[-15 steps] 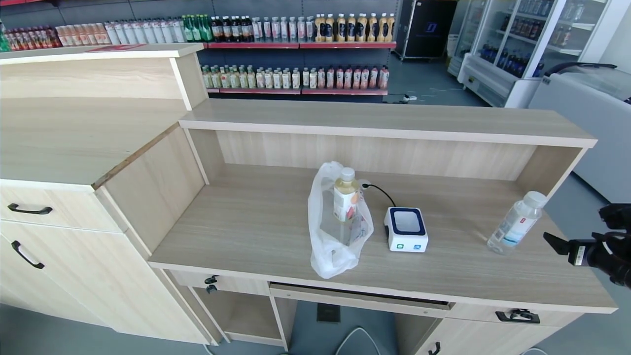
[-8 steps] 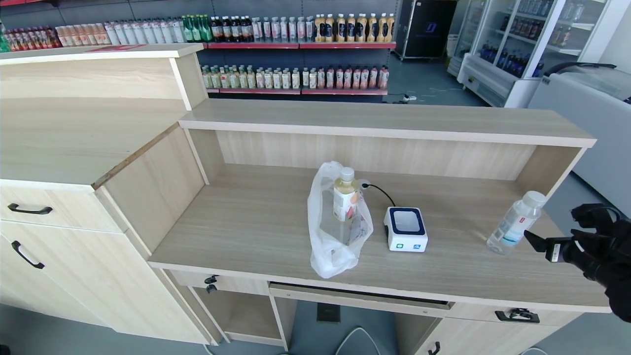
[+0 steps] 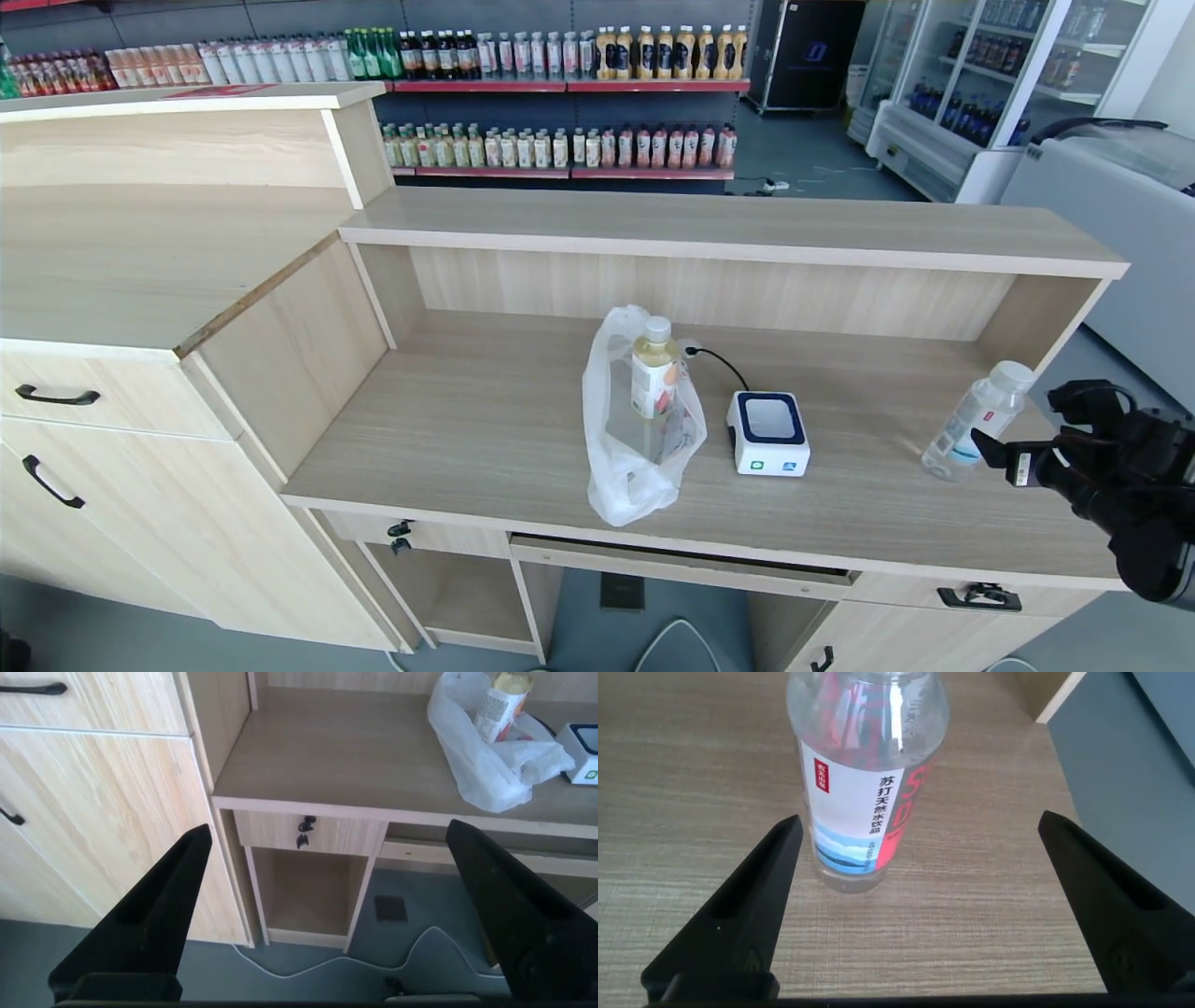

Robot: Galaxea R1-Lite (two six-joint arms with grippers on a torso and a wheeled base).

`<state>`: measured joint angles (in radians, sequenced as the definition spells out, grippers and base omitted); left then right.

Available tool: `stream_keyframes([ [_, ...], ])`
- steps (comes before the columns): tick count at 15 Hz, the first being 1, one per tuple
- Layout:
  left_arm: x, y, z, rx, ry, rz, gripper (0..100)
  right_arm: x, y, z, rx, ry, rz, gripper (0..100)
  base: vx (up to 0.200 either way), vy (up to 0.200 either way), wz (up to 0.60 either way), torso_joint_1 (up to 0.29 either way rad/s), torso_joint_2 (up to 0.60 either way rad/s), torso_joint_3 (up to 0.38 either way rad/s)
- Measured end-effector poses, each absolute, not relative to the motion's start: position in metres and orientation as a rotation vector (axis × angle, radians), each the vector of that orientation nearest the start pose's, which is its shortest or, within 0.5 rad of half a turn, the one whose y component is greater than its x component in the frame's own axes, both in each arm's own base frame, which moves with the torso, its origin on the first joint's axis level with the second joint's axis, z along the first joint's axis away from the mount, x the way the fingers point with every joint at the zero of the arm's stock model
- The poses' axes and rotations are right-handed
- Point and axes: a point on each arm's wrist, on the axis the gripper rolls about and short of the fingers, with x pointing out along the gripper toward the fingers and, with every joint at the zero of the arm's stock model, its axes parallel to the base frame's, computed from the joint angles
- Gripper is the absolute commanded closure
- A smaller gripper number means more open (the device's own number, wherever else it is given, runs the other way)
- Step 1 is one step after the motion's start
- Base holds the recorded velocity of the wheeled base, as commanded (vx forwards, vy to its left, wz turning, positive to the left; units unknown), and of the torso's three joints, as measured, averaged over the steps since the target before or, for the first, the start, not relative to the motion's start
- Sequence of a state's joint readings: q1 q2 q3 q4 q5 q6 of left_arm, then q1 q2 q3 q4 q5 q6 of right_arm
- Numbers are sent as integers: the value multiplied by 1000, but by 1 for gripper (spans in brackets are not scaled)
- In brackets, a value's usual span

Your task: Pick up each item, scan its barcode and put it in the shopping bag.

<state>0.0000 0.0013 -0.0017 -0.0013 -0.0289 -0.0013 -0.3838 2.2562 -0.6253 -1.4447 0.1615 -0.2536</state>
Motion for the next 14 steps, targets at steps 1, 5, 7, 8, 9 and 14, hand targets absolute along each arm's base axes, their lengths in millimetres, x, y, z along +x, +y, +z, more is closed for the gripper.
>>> stream_keyframes([
  [1,-23,-1,76,-1,-2,-29,0,333,-127,34,-204,202,-194,0,0,0,0,0,0,0],
  [5,-23,-1,76,-1,-2,-29,0,342,-118,30,-208,198,-165,0,0,0,0,0,0,0],
  [7,-23,-1,76,-1,-2,-29,0,345,-116,28,-214,185,-157,0,0,0,0,0,0,0],
  [8,-23,-1,76,-1,-2,-29,0,347,-114,27,-217,178,-157,0,0,0,0,0,0,0],
  [9,-23,-1,76,-1,-2,-29,0,349,-113,26,-219,176,-170,0,0,0,0,0,0,0],
  [14,-23,-1,76,-1,-2,-29,0,363,-108,20,-228,161,-186,0,0,0,0,0,0,0],
])
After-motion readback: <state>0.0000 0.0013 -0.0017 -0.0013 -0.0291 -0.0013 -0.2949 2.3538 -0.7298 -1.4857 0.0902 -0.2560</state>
